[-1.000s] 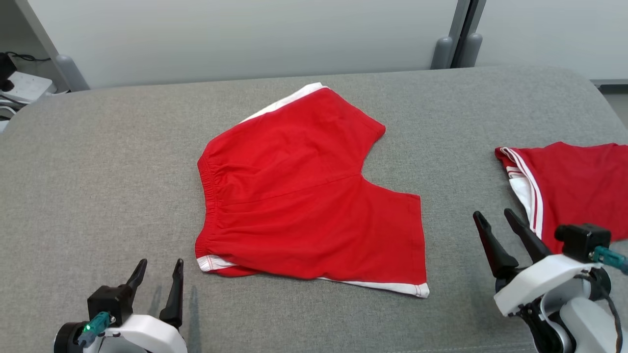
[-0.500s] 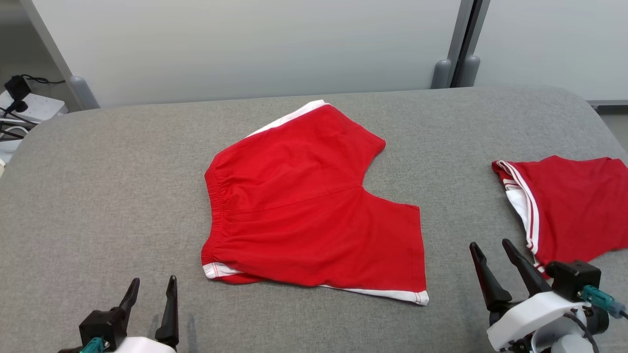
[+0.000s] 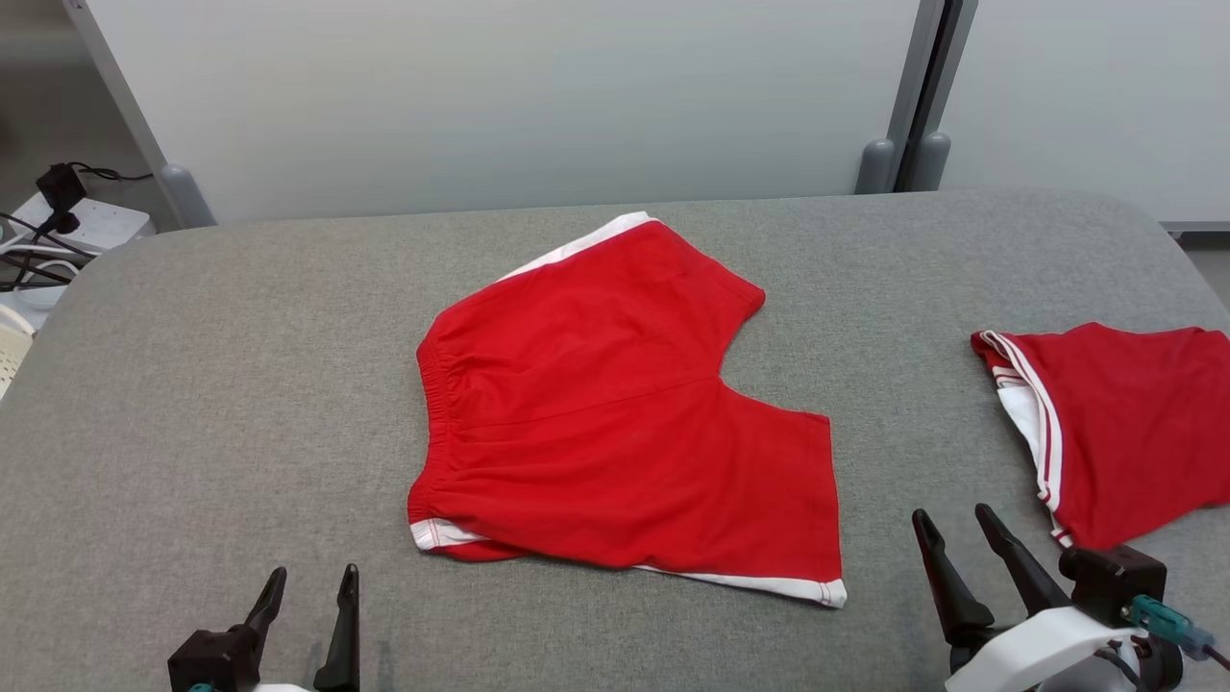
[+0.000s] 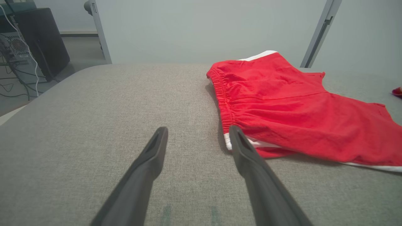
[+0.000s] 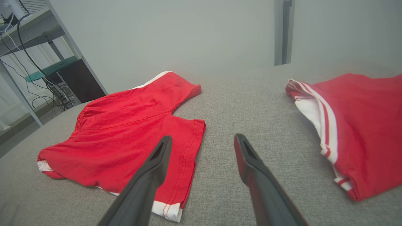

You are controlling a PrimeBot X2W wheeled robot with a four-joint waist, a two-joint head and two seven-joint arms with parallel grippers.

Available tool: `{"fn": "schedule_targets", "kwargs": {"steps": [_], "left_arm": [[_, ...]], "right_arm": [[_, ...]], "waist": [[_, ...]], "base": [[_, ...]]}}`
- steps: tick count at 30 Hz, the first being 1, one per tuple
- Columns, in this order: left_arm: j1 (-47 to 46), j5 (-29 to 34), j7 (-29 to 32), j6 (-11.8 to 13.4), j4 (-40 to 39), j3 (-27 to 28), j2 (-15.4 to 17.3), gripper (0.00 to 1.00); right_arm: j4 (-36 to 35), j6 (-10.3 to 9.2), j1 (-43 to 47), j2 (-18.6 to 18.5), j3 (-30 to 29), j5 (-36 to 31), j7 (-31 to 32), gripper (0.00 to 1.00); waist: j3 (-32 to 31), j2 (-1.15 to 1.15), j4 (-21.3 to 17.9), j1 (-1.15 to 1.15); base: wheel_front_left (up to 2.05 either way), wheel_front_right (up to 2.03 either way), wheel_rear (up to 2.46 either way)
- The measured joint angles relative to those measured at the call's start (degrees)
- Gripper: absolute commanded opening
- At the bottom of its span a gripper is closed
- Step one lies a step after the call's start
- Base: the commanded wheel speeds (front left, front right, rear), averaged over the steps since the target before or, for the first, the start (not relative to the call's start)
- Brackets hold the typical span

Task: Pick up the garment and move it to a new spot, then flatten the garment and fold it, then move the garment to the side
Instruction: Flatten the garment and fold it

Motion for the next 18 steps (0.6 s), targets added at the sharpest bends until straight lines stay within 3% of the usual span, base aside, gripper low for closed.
{"fn": "schedule_targets", "kwargs": {"steps": [18], "left_arm": [[0.0, 0.4, 0.0, -0.2, -0.7, 0.1, -0.1, 1.00]], "right_arm": [[0.2, -0.01, 0.2, -0.1, 1.8, 0.0, 0.0, 1.00]], "waist": [[1.4, 0.00, 0.0, 0.00]], "base": [[0.00, 0.00, 0.00]]}}
